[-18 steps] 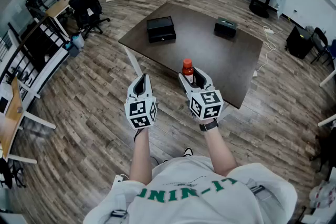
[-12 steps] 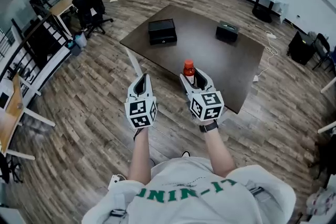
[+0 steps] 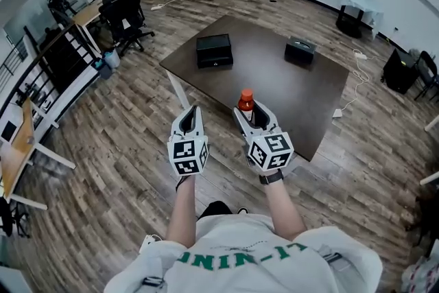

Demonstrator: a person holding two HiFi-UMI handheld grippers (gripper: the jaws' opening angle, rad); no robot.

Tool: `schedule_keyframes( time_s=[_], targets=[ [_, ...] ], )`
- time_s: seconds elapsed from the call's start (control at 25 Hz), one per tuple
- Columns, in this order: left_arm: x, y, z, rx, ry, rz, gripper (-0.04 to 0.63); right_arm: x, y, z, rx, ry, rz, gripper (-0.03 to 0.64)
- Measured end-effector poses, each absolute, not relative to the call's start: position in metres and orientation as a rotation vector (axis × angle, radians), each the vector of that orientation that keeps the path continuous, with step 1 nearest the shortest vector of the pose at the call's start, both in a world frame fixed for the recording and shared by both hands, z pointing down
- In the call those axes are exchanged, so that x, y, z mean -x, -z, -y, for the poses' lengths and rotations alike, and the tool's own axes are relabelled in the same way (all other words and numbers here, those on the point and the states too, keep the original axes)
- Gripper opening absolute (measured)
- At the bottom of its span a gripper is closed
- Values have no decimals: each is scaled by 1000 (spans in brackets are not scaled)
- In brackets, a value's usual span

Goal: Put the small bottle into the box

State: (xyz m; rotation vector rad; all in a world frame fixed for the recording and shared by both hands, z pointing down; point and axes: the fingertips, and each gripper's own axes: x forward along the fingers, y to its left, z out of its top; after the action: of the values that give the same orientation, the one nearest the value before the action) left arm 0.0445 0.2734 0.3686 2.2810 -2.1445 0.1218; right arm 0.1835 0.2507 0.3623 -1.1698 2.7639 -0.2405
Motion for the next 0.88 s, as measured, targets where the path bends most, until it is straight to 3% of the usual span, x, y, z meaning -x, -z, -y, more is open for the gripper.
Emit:
schedule_keyframes(
  time_s=[0.32,0.88],
  targets=[
    [-56,-377,-230,-2315,-129,2114,12,-192,-374,-213,1192,262,-2750,232],
    [21,-354,-46,-2358,-36,2114,12,-130,-369,-34,1273,246,-2727,232]
  ],
)
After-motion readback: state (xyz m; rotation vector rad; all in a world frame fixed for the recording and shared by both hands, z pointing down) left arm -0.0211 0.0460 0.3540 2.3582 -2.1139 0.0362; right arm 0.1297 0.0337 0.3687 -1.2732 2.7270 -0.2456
